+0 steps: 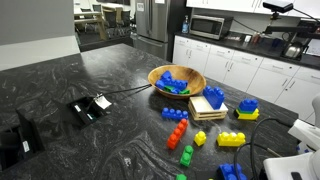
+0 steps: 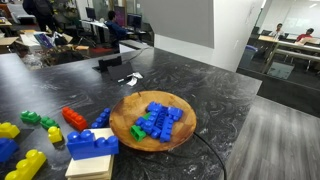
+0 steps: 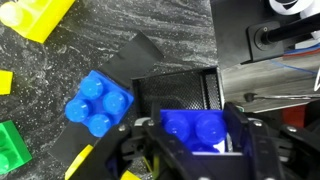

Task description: Pick up one of the blue block from the table and move it to the left.

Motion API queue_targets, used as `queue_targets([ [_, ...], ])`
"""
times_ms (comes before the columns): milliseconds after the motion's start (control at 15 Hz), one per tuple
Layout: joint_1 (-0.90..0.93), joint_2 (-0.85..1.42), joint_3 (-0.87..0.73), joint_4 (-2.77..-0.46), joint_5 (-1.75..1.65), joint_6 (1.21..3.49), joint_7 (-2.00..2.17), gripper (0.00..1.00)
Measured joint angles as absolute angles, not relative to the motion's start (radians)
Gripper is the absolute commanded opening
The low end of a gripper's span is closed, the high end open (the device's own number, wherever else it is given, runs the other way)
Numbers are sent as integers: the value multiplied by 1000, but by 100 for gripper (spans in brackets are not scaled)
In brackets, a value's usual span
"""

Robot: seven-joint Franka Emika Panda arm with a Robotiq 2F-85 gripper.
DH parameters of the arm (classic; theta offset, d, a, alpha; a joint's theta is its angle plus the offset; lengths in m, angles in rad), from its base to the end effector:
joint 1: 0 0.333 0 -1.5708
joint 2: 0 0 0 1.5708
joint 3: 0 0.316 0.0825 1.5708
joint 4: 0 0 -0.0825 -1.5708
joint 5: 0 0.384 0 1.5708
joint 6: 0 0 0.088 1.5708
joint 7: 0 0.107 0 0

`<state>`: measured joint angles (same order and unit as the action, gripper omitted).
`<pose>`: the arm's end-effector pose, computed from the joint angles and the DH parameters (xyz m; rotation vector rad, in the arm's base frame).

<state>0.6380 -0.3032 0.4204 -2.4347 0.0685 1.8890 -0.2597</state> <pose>0.1992 0.3641 0.3886 2.4026 1.7415 -0.3319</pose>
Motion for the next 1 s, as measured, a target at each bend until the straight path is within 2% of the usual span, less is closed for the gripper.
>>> queue_targets([
  [1000,633,-303,398,-2496,107,1941,-260,38],
])
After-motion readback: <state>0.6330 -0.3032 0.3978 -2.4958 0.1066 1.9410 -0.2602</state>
